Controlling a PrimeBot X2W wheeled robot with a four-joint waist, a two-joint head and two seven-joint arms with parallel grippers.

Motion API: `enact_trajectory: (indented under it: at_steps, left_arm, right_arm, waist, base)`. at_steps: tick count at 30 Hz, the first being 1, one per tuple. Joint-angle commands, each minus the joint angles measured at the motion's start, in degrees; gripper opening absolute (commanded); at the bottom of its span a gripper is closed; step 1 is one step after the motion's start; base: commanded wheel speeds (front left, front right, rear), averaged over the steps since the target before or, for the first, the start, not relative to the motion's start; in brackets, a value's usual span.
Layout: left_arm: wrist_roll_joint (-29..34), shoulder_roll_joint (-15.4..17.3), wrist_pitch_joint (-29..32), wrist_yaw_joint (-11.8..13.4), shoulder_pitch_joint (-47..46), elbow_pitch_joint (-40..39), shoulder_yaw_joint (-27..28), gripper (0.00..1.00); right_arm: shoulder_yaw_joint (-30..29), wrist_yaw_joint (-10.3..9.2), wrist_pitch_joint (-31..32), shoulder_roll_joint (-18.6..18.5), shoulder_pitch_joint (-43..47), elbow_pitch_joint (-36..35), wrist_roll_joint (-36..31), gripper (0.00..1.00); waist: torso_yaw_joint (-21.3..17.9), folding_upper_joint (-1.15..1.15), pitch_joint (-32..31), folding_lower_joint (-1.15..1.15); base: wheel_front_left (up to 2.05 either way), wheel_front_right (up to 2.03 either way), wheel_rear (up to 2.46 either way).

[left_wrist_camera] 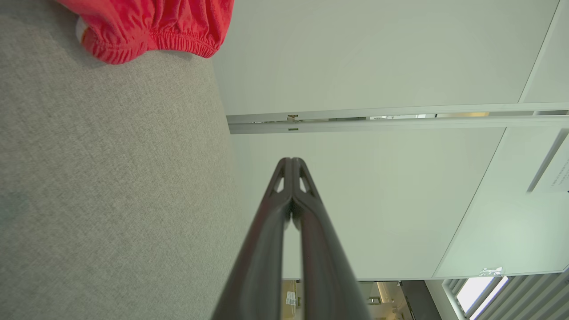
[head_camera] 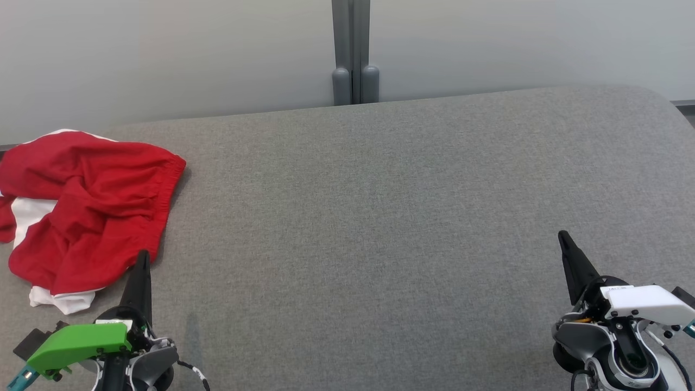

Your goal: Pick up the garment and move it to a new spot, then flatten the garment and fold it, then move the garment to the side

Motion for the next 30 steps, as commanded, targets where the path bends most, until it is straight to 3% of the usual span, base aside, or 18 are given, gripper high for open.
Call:
enact_trajectory:
  at_steps: [1, 30]
  left_arm:
    - [0.29, 0.05, 0.13, -0.33, -0.68, -0.07, 0.02, 0.00]
    - [0.28, 0.06, 0.13, -0.33, -0.69, -0.07, 0.02, 0.00]
  right_arm:
    - [-0.05, 0.00, 0.12, -0.21, -0.31, 0.11, 0.38, 0.00]
    - [-0.05, 0.00, 0.12, -0.21, -0.31, 0.11, 0.38, 0.00]
  waist:
    - [0.00, 0.00, 0.00, 0.00]
    - [0.00, 0.00, 0.00, 0.00]
  base:
    - [0.00, 0.00, 0.00]
    - [0.00, 0.00, 0.00]
